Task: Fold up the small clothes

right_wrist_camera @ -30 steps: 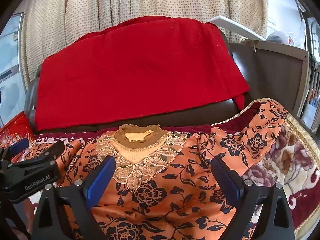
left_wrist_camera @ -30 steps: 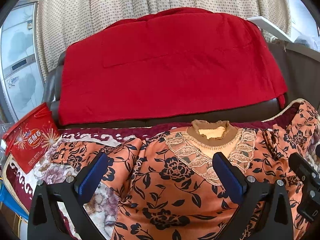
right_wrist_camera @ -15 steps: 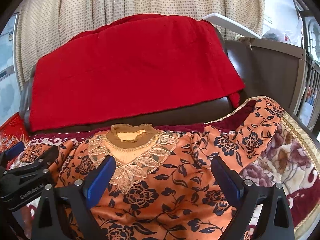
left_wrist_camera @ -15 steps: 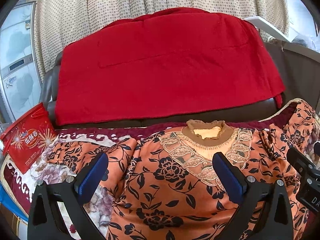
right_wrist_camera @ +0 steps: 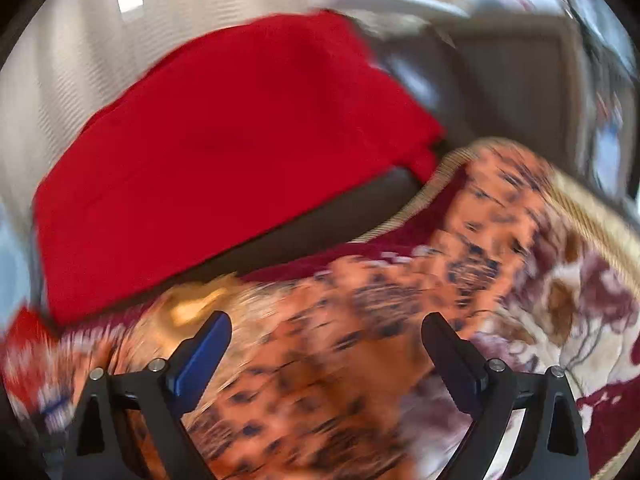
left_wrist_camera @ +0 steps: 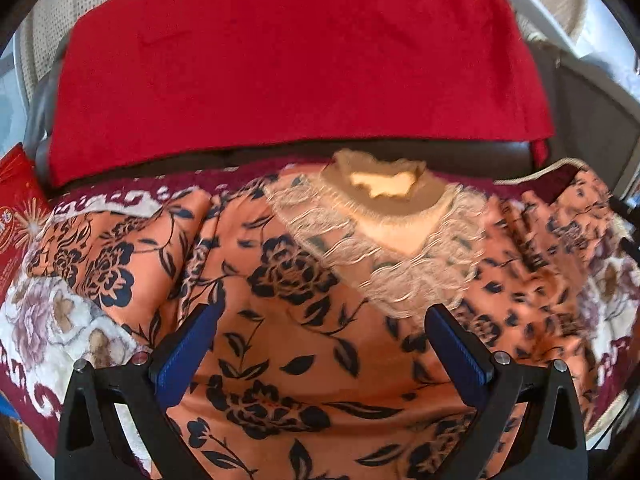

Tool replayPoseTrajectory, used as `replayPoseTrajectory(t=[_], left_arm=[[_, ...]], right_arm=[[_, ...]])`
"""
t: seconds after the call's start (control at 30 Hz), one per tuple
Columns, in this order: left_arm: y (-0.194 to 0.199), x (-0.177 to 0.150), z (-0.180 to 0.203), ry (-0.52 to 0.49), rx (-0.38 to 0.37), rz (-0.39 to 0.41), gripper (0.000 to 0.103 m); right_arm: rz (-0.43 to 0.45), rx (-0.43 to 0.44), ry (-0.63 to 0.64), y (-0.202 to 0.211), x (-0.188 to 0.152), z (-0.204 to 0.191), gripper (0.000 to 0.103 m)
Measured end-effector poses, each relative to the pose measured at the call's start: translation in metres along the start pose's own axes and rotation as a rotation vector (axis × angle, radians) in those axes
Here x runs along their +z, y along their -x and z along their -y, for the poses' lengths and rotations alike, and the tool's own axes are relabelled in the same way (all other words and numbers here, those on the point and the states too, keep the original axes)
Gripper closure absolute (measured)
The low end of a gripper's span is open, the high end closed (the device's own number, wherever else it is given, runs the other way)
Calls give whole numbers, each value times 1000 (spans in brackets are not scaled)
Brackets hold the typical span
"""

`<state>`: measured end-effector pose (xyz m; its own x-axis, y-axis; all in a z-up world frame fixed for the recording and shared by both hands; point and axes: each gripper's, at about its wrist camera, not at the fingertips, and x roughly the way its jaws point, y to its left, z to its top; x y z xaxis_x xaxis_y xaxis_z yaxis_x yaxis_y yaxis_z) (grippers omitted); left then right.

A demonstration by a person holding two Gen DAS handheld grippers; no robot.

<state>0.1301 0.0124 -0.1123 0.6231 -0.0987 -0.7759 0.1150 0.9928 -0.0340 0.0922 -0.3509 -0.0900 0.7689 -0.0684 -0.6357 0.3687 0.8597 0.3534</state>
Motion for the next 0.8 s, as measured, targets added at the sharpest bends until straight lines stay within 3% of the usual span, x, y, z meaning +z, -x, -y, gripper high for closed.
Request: replayPoseTrajectory(t=[0.1,0.2,0.33,0.5,0.57,0.8], left_arm=[[-3,-2,-2,3,15,3,0],[-6,-5,0,-15,29,0,0],[-15,-6,5,-58,47,-22,0],[-19,-7,7,-101,75,-9,0],[-20,-7,7,-105,78,-5,0],[-25,-9,11,-128,97,-7,0]], right_arm=[[16,-47,-97,-22,29,63,6],[105,-33,-233,-31,53,120,6],[169,-1,-326,-34,75,155,14],[228,-2,-390,-39,106,187,27],[248,21,-432,-39,117,200,29],[268,-25,-406,-53,134,204,31]])
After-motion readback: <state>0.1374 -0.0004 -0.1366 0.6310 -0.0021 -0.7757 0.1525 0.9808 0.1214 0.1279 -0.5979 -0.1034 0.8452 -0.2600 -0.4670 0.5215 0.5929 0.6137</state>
